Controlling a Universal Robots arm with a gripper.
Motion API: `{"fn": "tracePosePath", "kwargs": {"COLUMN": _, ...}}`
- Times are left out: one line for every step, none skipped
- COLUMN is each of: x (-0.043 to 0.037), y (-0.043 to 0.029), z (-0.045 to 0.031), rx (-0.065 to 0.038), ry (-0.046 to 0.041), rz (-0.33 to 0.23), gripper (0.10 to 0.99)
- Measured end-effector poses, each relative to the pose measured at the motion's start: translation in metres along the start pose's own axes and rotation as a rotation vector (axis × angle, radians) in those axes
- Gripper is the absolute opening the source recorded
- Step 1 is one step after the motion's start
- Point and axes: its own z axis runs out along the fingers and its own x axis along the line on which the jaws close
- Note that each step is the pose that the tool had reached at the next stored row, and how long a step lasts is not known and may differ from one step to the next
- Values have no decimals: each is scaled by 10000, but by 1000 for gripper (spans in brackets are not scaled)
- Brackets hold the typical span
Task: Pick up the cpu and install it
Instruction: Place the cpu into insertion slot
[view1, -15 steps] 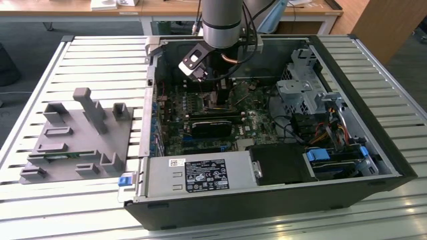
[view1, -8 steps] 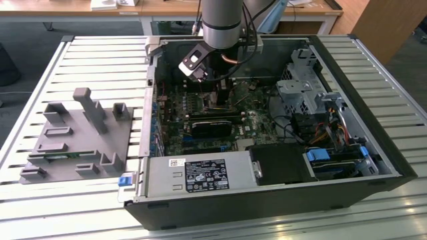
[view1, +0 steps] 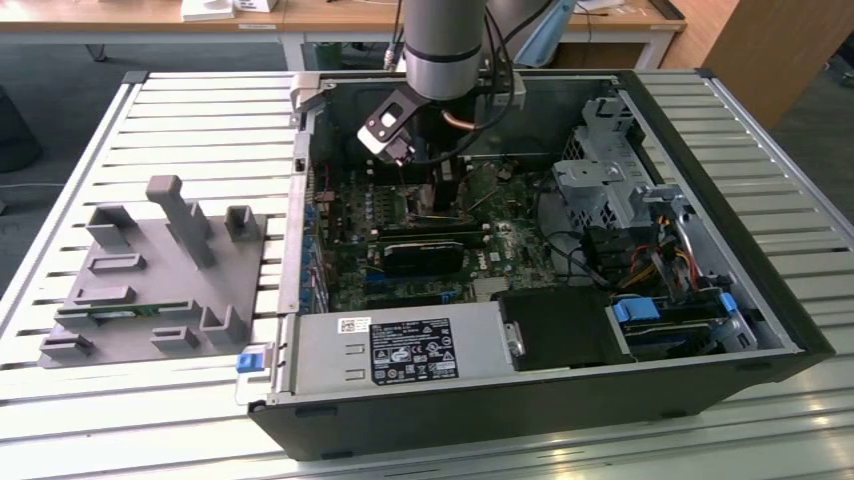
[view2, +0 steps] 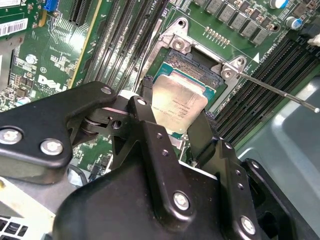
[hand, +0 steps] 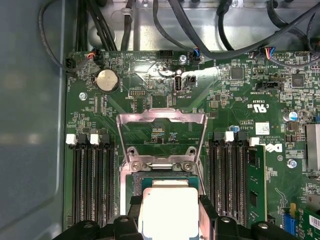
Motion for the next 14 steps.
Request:
{"fn": "tracePosePath", "kwargs": {"x": 0, "y": 0, "z": 6, "rx": 0, "ry": 0, "rz": 1, "gripper": 529}}
{"fn": "tracePosePath", "kwargs": {"x": 0, "y": -1, "z": 12, "rx": 0, "ry": 0, "rz": 2, "gripper": 529}}
{"fn": "tracePosePath", "kwargs": {"x": 0, "y": -1, "z": 17, "rx": 0, "ry": 0, "rz": 2, "gripper": 529}}
{"fn": "tracePosePath", "kwargs": {"x": 0, "y": -1, "z": 21, "rx": 0, "ry": 0, "rz": 3, "gripper": 529}}
{"fn": "tracePosePath", "kwargs": {"x": 0, "y": -3, "z": 25, "rx": 0, "ry": -1, "rz": 4, "gripper": 529}}
{"fn": "tracePosePath", "kwargs": {"x": 0, "y": -5, "z": 29, "rx": 0, "ry": 0, "rz": 4, "gripper": 529}}
{"fn": "tracePosePath", "kwargs": {"x": -1, "y": -6, "z": 33, "rx": 0, "ry": -1, "rz": 3, "gripper": 529}}
{"fn": "tracePosePath", "kwargs": {"x": -1, "y": -8, "z": 38, "rx": 0, "ry": -1, "rz": 3, "gripper": 529}}
{"fn": "tracePosePath", "kwargs": {"x": -1, "y": -9, "z": 42, "rx": 0, "ry": 0, "rz": 2, "gripper": 529}}
{"fn": "tracePosePath", "kwargs": {"x": -1, "y": -10, "z": 47, "rx": 0, "ry": 1, "rz": 2, "gripper": 529}}
{"fn": "tracePosePath", "kwargs": {"x": -1, "y": -10, "z": 54, "rx": 0, "ry": 0, "rz": 1, "gripper": 529}}
{"fn": "tracePosePath", "kwargs": {"x": -1, "y": -11, "z": 60, "rx": 0, "ry": 0, "rz": 2, "gripper": 529}}
{"fn": "tracePosePath", "kwargs": {"x": -1, "y": -11, "z": 65, "rx": 0, "ry": 0, "rz": 2, "gripper": 529}}
{"fn": "tracePosePath", "kwargs": {"x": -1, "y": -12, "z": 70, "rx": 0, "ry": 0, "rz": 2, "gripper": 529}}
